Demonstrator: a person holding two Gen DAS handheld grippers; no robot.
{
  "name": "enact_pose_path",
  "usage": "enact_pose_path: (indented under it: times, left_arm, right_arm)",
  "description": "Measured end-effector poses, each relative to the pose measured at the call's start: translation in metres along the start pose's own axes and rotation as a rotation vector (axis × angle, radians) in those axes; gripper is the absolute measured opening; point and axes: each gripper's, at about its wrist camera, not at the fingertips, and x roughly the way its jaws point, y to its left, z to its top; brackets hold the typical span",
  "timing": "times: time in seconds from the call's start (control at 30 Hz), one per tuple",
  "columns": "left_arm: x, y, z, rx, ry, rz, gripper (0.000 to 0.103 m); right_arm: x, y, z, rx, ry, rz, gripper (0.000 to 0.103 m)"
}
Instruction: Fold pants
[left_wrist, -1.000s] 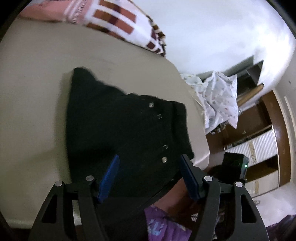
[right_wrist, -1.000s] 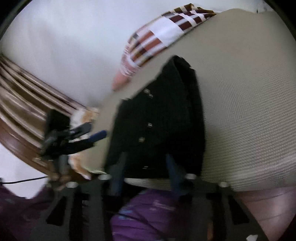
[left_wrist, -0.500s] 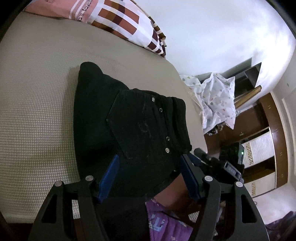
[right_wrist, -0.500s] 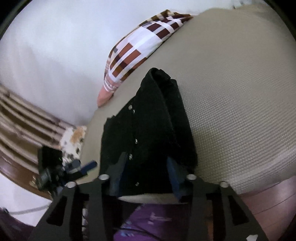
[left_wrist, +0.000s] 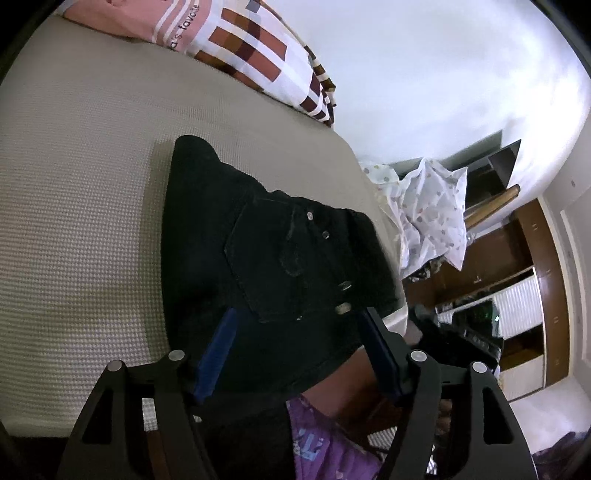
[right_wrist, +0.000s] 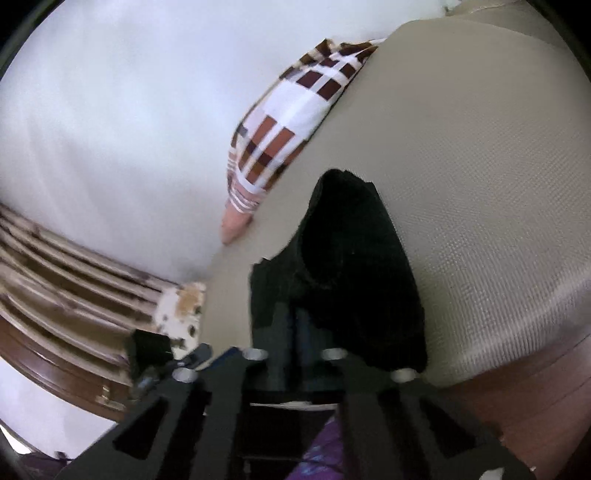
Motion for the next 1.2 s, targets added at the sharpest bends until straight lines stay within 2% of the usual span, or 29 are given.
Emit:
enact_pose_path:
  times: [0.07,0.1,0.13,0.17,0.2,0.33,0.37,0.43,0.47,0.53,0.63,0.77,0.87,0.93,1.0,1.1,1.17,1.2]
  left_arm:
    - [0.003,0.001,-0.001,0.006,0.01,0.002,0.072]
    - [0.006,0.002,-0.002,0.008,0.017,0.007,0.072]
    - [0.01,0.003,-0.002,0.008,0.028,0.013,0.072]
    - [0.011,0.003,-0.003,0.005,0.035,0.015,0.072]
    - [0.014,0.004,-0.003,-0.003,0.045,0.017,0.072]
    - [0.016,0.003,-0.004,-0.008,0.049,0.006,0.072]
    - [0.016,0.002,-0.004,-0.005,0.046,0.007,0.072]
    - [0.016,0.001,-0.005,-0.01,0.05,0.002,0.072]
    - [0.017,0.001,-0.006,-0.013,0.054,-0.001,0.072]
    - [0.018,0.001,-0.008,-0.011,0.063,-0.001,0.072]
    - [0.018,0.0,-0.009,-0.004,0.068,-0.002,0.072]
    - [0.023,0.002,-0.01,-0.019,0.082,-0.012,0.072]
    - [0.021,0.004,-0.012,-0.028,0.084,-0.019,0.072]
    - [0.019,0.006,-0.012,-0.029,0.074,-0.018,0.073]
    - [0.018,0.01,-0.011,-0.047,0.069,-0.022,0.074]
    - [0.019,0.017,-0.012,-0.083,0.076,-0.042,0.074]
    - [0.018,0.018,-0.013,-0.082,0.072,-0.038,0.074]
    - [0.018,0.017,-0.014,-0.079,0.072,-0.035,0.074]
  right_arm:
    - [-0.006,-0.015,-0.006,0.05,0.02,-0.021,0.0]
    - [-0.006,-0.025,-0.011,0.047,0.034,-0.072,0.001]
    - [-0.005,-0.031,-0.012,0.061,0.035,-0.083,0.002]
    - [-0.006,-0.038,-0.013,0.097,0.032,-0.047,0.004]
    - [-0.004,-0.045,-0.012,0.148,0.042,0.046,0.005]
    - [0.005,-0.032,-0.007,0.115,0.058,0.074,0.007]
    - [0.008,-0.03,-0.006,0.114,0.065,0.068,0.012]
    - [0.019,-0.032,-0.003,0.132,0.081,0.052,0.038]
    - [0.022,-0.034,-0.003,0.144,0.082,0.025,0.058]
    - [0.026,-0.037,-0.003,0.156,0.075,-0.004,0.058]
    - [0.025,-0.032,-0.004,0.135,0.05,-0.066,0.051]
    - [0.036,-0.028,-0.004,0.127,0.049,-0.032,0.05]
    - [0.038,-0.014,-0.005,0.063,0.031,-0.033,0.051]
    - [0.038,-0.01,-0.004,0.037,0.04,0.018,0.051]
    - [0.042,-0.018,-0.002,0.051,0.056,-0.051,0.051]
    - [0.046,-0.04,-0.001,0.143,0.043,-0.004,0.048]
    - [0.05,-0.037,0.001,0.126,0.048,-0.011,0.048]
    - [0.054,-0.033,0.002,0.104,0.058,-0.028,0.043]
